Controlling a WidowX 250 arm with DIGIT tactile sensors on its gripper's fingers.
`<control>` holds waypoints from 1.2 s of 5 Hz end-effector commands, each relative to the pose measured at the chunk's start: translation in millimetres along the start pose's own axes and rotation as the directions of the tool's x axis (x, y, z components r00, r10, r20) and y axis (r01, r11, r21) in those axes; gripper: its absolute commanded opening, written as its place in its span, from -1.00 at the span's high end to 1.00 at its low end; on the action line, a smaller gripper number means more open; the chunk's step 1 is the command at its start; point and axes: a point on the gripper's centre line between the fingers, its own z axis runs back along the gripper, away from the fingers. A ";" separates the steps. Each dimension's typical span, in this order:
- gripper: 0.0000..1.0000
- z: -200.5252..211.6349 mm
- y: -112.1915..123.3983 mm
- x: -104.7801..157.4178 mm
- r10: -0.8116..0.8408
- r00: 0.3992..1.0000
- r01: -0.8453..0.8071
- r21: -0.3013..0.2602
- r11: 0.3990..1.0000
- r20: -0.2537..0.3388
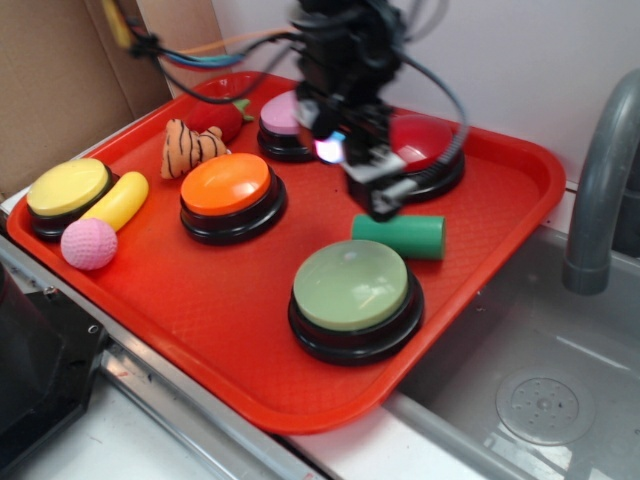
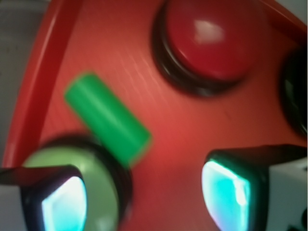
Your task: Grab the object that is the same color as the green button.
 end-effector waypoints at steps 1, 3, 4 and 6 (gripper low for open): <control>-1.00 -12.5 -17.9 31.2 0.012 0.996 -0.009 -0.032 0.999 0.090; -1.00 -31.4 -21.0 28.6 0.017 0.998 -0.016 -0.022 1.000 0.060; -0.19 -36.8 -20.4 23.4 0.055 0.996 -0.053 -0.027 0.998 0.074; 1.00 -32.3 -15.9 16.2 0.043 0.998 -0.043 0.004 0.999 0.048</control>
